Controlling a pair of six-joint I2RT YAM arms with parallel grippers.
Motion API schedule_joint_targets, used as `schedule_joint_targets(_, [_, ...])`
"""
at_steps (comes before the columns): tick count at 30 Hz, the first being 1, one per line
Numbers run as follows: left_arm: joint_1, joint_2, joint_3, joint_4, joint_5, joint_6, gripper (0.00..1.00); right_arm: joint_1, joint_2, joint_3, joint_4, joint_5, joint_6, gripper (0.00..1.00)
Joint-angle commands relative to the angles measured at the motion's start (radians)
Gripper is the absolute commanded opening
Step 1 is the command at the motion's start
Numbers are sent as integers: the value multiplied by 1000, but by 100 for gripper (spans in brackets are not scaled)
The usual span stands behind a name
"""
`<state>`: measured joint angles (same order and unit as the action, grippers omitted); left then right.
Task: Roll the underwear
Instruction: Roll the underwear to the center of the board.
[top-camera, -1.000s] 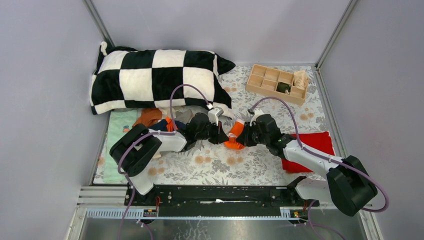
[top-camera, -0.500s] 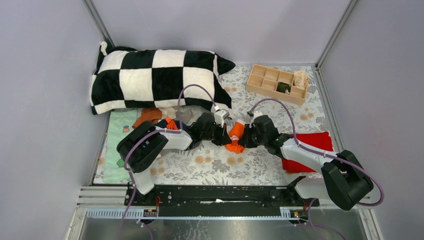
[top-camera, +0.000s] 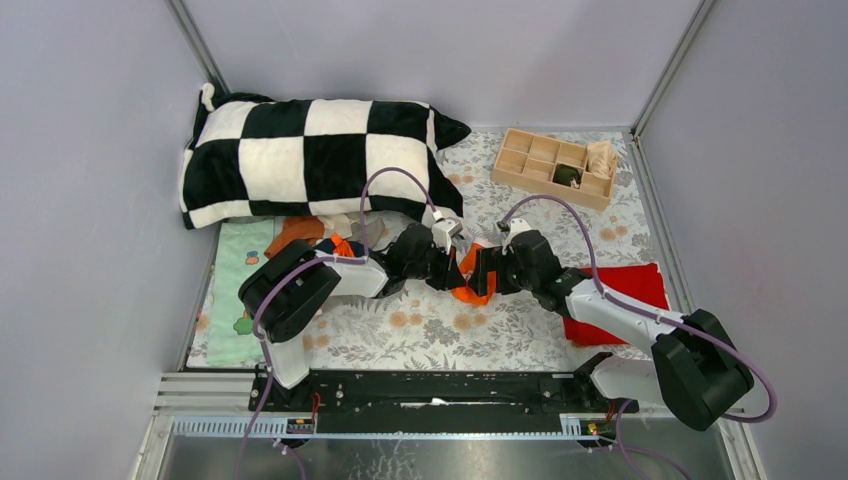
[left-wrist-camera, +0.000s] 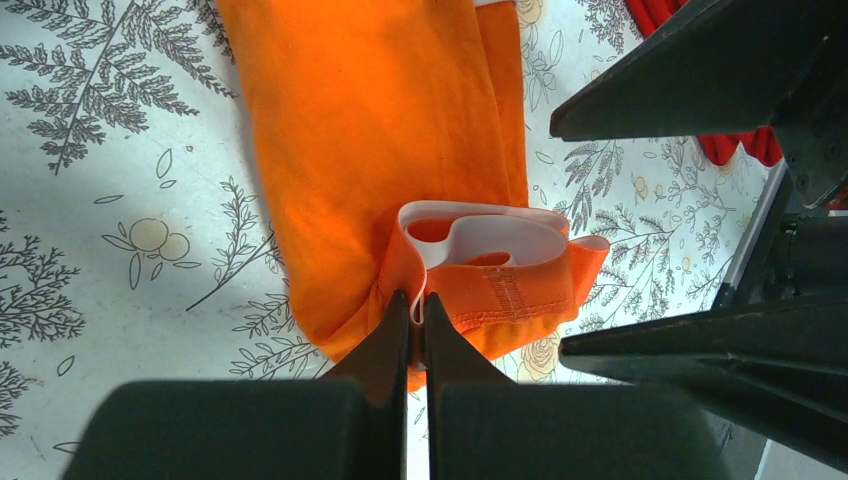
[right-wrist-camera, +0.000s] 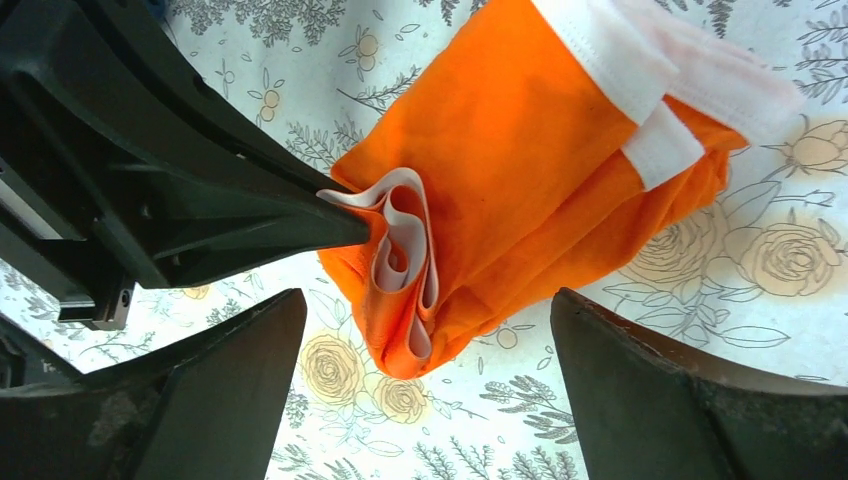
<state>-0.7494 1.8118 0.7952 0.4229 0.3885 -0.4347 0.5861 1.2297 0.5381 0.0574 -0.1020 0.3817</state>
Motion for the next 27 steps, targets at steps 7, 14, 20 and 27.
schedule_joint_targets(7, [-7,44,6,-118,-6,55,0,-3,-137,41,-29,43,-269,100])
schedule_joint_targets(14, [-6,58,21,-134,6,65,0,48,-232,52,-23,15,-634,94])
schedule_joint_targets(20, [-7,74,30,-143,21,80,0,318,-222,22,-109,124,-1132,94])
schedule_joint_targets(27, [-5,97,38,-147,33,82,0,429,-255,-130,28,142,-1404,89])
